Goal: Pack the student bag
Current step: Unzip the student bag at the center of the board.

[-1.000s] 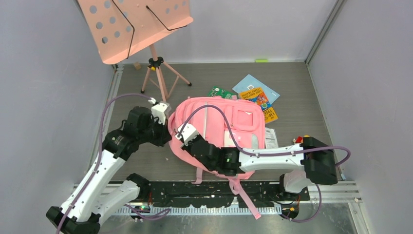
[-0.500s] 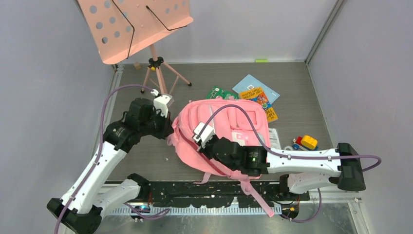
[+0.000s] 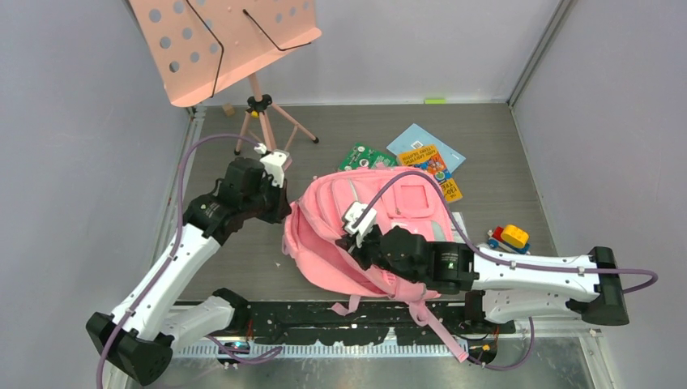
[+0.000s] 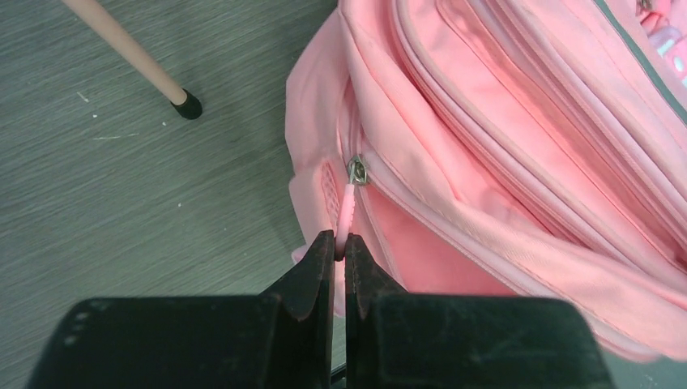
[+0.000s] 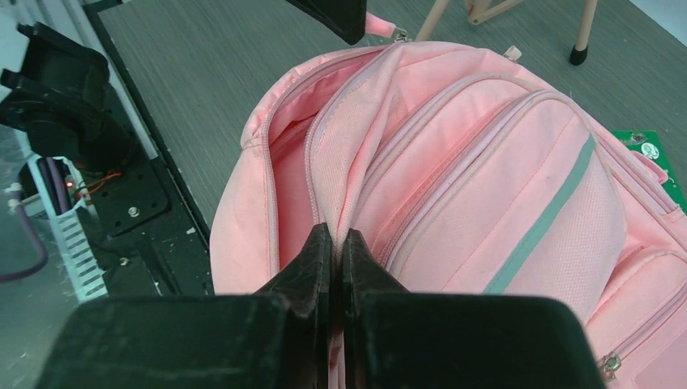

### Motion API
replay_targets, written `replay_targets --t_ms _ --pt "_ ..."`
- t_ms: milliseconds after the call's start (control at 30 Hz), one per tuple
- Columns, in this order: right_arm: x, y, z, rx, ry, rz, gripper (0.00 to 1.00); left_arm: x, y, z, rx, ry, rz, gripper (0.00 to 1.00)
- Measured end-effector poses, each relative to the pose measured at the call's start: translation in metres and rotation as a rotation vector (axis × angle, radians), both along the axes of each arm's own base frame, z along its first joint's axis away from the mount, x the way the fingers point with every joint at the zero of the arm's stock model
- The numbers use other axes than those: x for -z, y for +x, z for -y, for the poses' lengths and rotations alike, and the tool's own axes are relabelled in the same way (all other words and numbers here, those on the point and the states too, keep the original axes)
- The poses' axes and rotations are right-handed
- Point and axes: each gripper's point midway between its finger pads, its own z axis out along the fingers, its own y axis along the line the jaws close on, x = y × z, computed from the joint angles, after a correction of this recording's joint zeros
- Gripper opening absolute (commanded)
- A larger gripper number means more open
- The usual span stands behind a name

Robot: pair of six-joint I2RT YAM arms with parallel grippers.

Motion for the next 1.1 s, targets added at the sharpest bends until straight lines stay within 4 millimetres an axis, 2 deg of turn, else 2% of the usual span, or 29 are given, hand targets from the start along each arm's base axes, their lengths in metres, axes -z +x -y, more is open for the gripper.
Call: replay_targets --t_ms 233,400,933,1100 --pt "-0.013 -0.010 0.011 -0.036 0.050 -0.022 0.00 0.003 0.012 0.006 -0.041 -0.037 0.013 0.00" --pt "-0.017 -0.013 0.016 -0.047 0.068 -0.033 0.00 0.012 0.029 0.015 -0.054 -0.042 0.005 0.00" --pt "-0.012 -0.024 0.019 -0.094 0.098 -0.071 0.01 0.035 0.071 0.046 0.027 -0.090 0.084 0.00" --pt "-0.009 -0.025 0.018 -0.100 0.100 -0.080 0.00 0.048 0.086 0.055 0.058 -0.074 0.097 0.00"
